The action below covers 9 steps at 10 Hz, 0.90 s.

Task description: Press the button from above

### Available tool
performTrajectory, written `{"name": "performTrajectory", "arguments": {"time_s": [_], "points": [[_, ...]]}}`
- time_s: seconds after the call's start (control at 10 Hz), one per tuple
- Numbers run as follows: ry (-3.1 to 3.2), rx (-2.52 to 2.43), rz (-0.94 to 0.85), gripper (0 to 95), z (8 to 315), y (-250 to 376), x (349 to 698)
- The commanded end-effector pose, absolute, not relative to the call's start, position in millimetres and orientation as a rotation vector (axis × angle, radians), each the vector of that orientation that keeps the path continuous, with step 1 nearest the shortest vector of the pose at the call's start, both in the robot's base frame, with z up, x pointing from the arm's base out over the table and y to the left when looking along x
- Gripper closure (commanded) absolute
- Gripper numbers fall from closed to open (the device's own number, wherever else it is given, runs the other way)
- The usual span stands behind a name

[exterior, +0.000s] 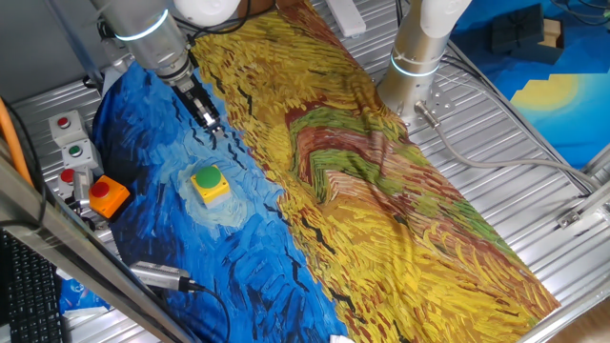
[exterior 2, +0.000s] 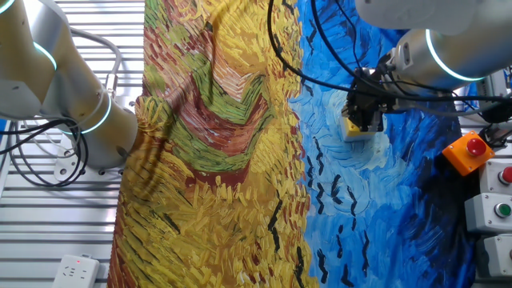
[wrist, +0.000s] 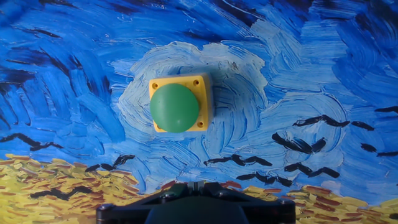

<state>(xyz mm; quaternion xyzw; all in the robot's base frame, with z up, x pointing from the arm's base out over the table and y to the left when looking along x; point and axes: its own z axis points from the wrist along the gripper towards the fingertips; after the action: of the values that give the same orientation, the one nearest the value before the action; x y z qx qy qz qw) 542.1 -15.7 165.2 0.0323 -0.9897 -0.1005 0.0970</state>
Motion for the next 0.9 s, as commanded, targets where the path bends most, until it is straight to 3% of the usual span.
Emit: {"name": "performTrajectory", "arguments": {"time_s": [0.1, 0.9], "points": [[-2.931, 0.095, -0.298, 95.0, 165.3, -15.6, 542.1], [-2.940, 0.124, -0.278, 95.0, 167.8, -14.6, 541.6]]}}
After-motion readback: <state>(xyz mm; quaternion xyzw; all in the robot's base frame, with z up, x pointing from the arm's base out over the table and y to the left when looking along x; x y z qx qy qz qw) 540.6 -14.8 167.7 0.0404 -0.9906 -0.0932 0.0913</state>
